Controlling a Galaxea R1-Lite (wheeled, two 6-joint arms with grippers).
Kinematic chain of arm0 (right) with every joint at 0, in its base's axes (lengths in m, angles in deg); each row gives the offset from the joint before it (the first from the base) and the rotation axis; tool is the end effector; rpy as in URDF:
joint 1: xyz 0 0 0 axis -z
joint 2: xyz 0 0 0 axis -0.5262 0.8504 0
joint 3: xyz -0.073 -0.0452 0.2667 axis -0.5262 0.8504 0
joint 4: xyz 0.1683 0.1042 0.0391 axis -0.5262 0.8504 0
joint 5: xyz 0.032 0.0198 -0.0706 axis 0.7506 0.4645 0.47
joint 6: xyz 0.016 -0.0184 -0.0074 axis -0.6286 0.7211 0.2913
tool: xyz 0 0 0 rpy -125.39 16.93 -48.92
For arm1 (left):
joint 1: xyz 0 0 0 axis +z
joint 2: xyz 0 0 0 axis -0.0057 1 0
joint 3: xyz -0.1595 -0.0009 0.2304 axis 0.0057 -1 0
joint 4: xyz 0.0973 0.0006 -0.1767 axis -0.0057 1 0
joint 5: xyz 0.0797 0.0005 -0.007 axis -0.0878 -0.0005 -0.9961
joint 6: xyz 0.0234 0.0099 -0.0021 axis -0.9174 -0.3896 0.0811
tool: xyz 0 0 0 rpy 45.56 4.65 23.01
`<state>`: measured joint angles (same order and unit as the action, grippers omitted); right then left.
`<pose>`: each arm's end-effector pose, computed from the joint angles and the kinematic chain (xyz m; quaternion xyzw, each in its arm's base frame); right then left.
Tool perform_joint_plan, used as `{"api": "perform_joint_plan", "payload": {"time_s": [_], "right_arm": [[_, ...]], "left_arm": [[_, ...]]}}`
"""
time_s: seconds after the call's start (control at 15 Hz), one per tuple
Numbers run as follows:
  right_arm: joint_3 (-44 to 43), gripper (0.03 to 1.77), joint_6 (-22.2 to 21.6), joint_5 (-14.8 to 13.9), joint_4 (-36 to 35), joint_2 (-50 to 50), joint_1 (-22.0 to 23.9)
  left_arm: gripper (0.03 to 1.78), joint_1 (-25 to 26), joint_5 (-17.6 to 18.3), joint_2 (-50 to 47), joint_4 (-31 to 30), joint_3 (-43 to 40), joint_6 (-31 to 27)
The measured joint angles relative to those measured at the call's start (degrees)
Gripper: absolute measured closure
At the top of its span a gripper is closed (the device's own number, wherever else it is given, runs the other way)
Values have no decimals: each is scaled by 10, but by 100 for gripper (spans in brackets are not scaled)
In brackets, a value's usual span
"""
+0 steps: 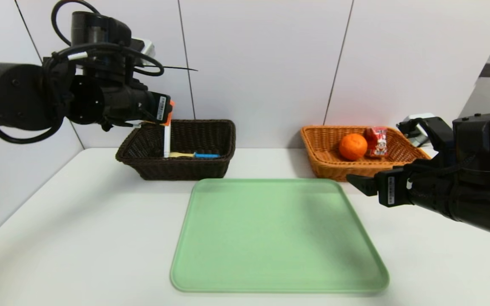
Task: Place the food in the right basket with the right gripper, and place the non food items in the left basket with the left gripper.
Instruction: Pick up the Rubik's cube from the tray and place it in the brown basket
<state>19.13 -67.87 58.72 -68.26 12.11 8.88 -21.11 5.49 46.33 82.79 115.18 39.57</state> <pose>0.2386 0.0948 0.1653 -0.0388 0.2085 0.0868 0.9734 0.3347 -0.1189 0.2675 0.0883 0.1547 -0.0371 0.9833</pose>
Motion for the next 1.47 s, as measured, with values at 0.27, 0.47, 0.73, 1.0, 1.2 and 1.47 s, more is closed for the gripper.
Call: {"api": "perform_joint_plan", "payload": {"time_s": [0.27, 0.47, 0.73, 1.0, 1.2, 1.47], "right_arm": [[4, 9, -1, -1, -1, 5, 0], [3, 9, -2, -1, -2, 9, 0], [-2, 9, -3, 0, -2, 17, 0], [-3, 9, -3, 0, -3, 23, 0], [-3, 9, -3, 0, -3, 26, 0], [-3, 9, -3, 0, -3, 28, 0]], "left_arm": [[87, 6, 14, 87, 203, 158, 16], [88, -1, 21, 154, 235, 233, 66], [88, -7, 20, 213, 183, 251, 93], [88, -10, 18, 247, 137, 252, 98], [88, -14, 16, 264, 132, 252, 103], [88, -14, 15, 276, 113, 252, 102]]}}
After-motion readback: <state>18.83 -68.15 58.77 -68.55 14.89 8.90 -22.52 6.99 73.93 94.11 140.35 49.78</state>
